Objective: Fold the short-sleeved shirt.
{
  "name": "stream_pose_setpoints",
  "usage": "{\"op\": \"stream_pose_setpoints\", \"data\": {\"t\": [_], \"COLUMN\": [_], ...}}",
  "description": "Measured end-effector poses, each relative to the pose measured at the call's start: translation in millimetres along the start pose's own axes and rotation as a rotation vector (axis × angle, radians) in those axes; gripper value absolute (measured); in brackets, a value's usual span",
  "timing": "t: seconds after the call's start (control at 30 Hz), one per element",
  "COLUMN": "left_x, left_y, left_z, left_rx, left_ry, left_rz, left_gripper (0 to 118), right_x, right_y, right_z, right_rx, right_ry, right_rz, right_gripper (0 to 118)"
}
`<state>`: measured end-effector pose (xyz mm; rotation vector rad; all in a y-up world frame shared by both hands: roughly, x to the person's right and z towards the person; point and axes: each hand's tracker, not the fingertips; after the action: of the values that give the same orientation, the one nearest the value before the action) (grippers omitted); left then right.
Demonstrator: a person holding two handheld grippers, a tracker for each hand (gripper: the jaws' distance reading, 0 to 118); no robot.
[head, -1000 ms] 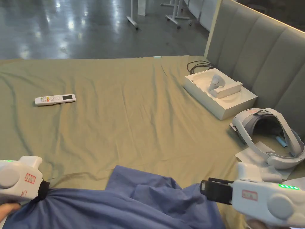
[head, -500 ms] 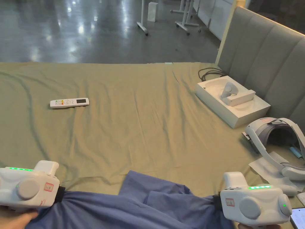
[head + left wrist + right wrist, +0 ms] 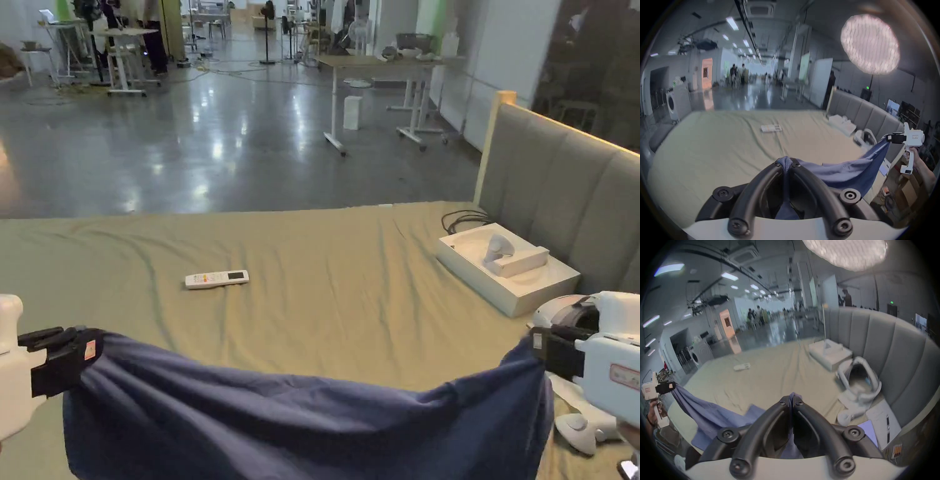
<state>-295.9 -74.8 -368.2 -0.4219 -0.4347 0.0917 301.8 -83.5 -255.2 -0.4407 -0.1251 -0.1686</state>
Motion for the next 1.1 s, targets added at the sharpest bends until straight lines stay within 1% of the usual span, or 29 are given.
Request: {"op": "stream_pose_setpoints", "data": {"t": [0.1, 0.27, 0.37, 0.5, 0.67, 0.8, 0.9, 0.97, 1.1], "left_x": [2.5, 4.9, 6.8, 4.2, 3.0, -1.0, -5.9, -10.9, -15.5], "left_y": [44.3, 105.4, 138.8, 176.8, 211.9, 225.5, 228.1, 228.2, 228.2], "left_z": [60.3, 135.6, 167.0, 193.8, 210.4, 210.0, 204.2, 199.9, 187.0], "left_rx": [0.132, 0.302, 0.378, 0.444, 0.48, 0.503, 0.505, 0.512, 0.486], "left_ry": [0.034, 0.091, 0.135, 0.159, 0.235, 0.261, 0.256, 0.21, 0.224], "left_rz": [-0.004, -0.003, -0.019, 0.013, -0.018, -0.04, -0.03, -0.045, -0.039], "left_gripper": [7, 7, 7, 7, 7, 7, 7, 7, 7], "right_x": [-19.4, -51.0, -71.3, -95.4, -114.8, -123.9, -127.7, -128.9, -128.2], "right_y": [45.9, 120.2, 163.4, 213.4, 257.7, 271.9, 273.9, 273.2, 271.9], "right_z": [35.5, 80.0, 100.6, 118.0, 126.5, 131.1, 132.6, 130.4, 120.5], "right_rx": [0.112, 0.273, 0.336, 0.407, 0.441, 0.461, 0.476, 0.48, 0.47], "right_ry": [0.011, 0.032, 0.038, 0.042, 0.002, -0.001, -0.001, -0.007, -0.019], "right_rz": [0.034, 0.076, 0.091, 0.101, 0.137, 0.147, 0.146, 0.149, 0.155], "right_gripper": [2, 2, 2, 2, 2, 2, 2, 2, 2]}}
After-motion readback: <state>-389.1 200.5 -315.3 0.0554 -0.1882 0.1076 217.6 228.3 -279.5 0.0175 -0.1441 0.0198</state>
